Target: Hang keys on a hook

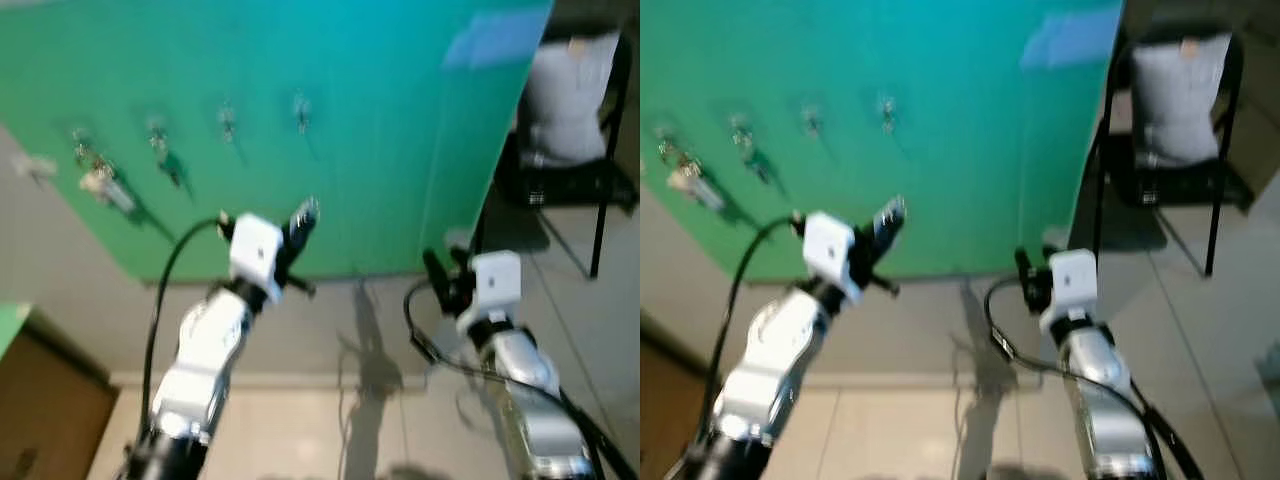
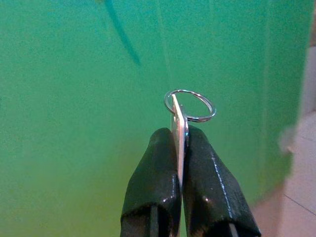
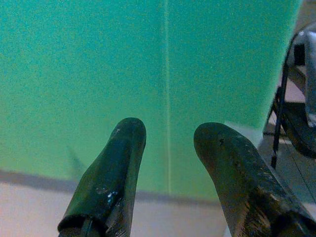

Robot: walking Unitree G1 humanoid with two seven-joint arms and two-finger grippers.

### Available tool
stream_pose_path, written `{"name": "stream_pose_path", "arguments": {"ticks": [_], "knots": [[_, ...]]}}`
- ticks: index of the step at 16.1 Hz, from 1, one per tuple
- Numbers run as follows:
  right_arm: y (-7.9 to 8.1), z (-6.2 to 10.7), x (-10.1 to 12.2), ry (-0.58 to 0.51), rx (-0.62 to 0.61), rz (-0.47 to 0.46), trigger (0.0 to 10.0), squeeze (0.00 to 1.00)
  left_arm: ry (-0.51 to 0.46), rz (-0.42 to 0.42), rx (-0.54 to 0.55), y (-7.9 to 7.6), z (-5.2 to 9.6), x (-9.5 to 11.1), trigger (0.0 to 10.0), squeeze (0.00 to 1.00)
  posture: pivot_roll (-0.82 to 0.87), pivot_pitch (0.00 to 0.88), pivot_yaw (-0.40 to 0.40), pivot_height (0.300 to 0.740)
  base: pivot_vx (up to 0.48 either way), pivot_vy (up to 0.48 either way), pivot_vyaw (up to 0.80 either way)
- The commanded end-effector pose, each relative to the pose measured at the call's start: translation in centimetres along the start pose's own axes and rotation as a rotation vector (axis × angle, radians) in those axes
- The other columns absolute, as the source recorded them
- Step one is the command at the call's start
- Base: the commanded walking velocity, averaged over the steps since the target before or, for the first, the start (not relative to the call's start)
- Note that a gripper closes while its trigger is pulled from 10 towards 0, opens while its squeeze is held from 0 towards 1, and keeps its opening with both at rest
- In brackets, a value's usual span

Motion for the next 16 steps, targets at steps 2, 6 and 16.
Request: {"name": "stream_pose_path", "arguments": {"ticks": [2,6,16], "knots": [[1.0,-0.2,0.4,-0.016,0.030,-0.005,10.0,0.00,0.003,-0.020,0.029,1.0,0.4,0.0,0.0,0.00,-0.28,0.040,0.112,0.716,0.000,0.000,0.00],[1.1,0.6,0.2,-0.006,0.037,-0.007,10.0,0.00,-0.112,-0.197,0.061,1.9,-0.6,4.9,0.0,0.00,-0.29,0.067,0.115,0.716,0.000,0.000,0.00],[1.3,4.7,-1.0,0.064,0.056,-0.006,10.0,0.00,-0.171,-0.480,0.157,4.3,-2.3,7.7,0.0,0.00,-0.35,0.127,0.125,0.716,0.000,0.000,0.00]]}}
Point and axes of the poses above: a point about 5 cm out from each wrist's last joint towards the gripper, its own z axis pointing back from the gripper into the wrist, its own x axis along the axis of the wrist's last joint, y = z × x, the point moved 5 cm from there along -z, pointing out of the wrist towards the gripper, and after that the axes turned 10 degrees about z, right-handed, at the moved point
